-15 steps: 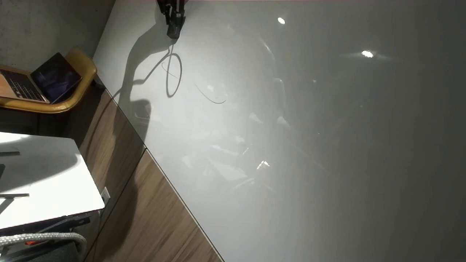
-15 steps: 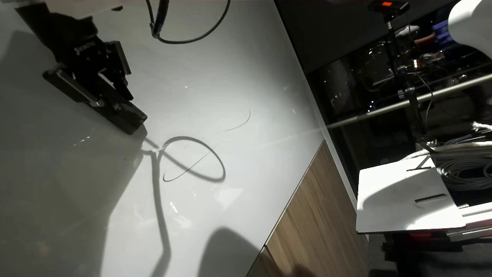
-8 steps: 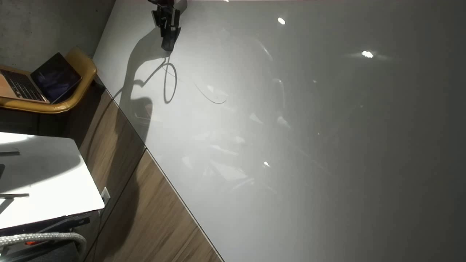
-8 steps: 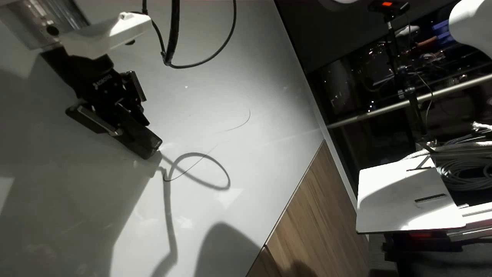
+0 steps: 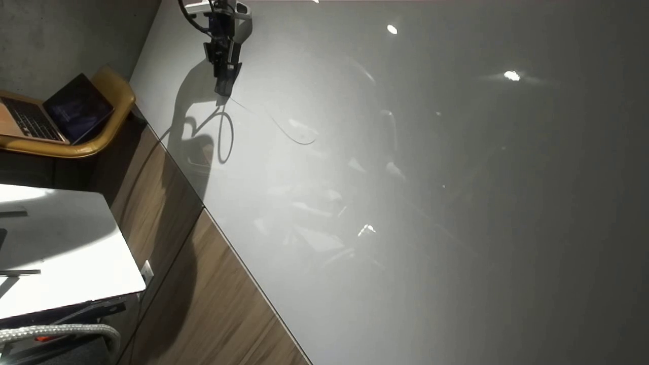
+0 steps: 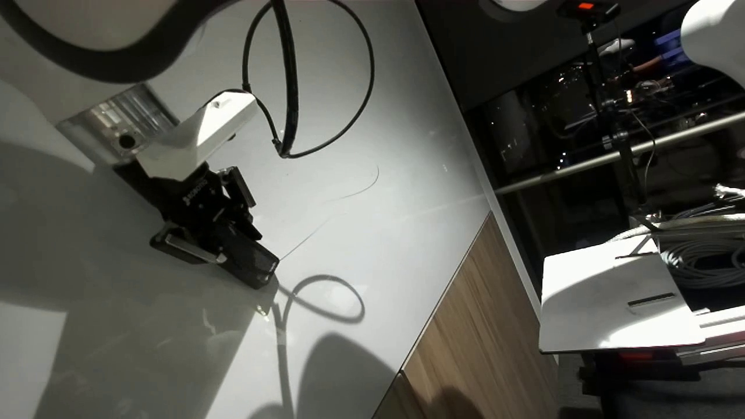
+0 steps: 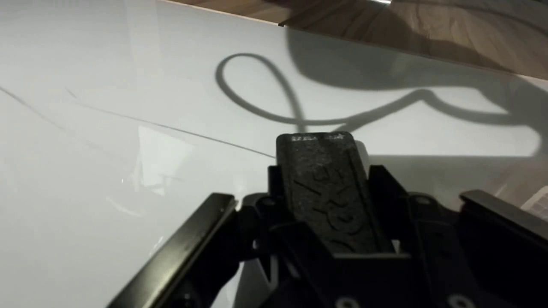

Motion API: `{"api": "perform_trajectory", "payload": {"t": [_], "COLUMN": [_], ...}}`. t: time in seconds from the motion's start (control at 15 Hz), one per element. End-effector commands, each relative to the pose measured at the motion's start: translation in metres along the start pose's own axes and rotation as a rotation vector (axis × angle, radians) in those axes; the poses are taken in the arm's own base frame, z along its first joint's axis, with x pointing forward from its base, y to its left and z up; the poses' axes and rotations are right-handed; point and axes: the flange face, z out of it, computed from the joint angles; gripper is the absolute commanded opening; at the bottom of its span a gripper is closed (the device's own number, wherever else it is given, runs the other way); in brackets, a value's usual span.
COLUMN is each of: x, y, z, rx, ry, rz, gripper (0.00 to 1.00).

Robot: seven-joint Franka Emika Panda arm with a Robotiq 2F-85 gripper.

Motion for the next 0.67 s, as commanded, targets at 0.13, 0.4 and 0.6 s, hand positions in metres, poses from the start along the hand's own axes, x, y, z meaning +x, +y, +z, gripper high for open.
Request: {"api": "perform_trajectory", "payload": {"t": [0.13,0.4,0.6], "x": [0.028,0.011,-0.01], "y": [0.034,0.052,0.062], "z": [0.034,0.028,0.037], "rx": [-0.055,-0.124,-0.167], "ry": [0.086,0.108,0.128], "rz": [-0.003,-0.086,-0.126], "gripper": [0.27,0.27,0.27]}}
